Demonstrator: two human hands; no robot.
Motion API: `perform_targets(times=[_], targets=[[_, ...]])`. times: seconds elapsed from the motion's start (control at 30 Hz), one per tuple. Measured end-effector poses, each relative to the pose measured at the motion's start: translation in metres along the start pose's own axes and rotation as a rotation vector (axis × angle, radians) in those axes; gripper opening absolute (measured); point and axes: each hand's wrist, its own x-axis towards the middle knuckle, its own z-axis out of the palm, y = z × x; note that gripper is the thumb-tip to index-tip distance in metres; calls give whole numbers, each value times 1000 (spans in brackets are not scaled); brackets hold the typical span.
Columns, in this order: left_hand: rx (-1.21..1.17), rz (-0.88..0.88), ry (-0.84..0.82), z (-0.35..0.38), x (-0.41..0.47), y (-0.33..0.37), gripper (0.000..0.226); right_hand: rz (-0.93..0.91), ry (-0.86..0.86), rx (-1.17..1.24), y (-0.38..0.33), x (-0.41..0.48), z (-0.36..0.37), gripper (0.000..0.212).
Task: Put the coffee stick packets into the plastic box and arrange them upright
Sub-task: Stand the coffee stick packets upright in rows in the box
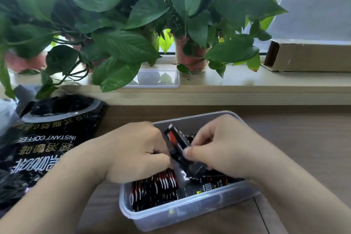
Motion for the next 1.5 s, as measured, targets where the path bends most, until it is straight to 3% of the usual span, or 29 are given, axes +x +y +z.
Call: perform_targets(times=[0.2,0.4,0.57,0.8,1.07,1.17,1.33,1.5], targets=[[-4,17,1,-2,0,3,64,-46,-41,-335,-6,6,17,25],[-92,33,30,-2,-2,4,48,-82,-178,-388,-13,9,22,47],[-163,50,70,-1,-3,2,50,-106,-172,-345,-10,11,23,27],[-240,126,205,-4,-1,5,34,-125,-134,-238,-4,14,26,18],[-166,13,40,-2,0,-3,41,-203,-165,-318,-1,15,24,27],[-98,22,41,-1,-1,-3,44,-245,-144,-311,-2,13,19,19],[-66,115,-8,-2,0,-2,55,-487,-16,-393,6,19,-4,19],[-108,164,-17,-1,0,-2,48,-608,-156,-519,18,30,10,22]])
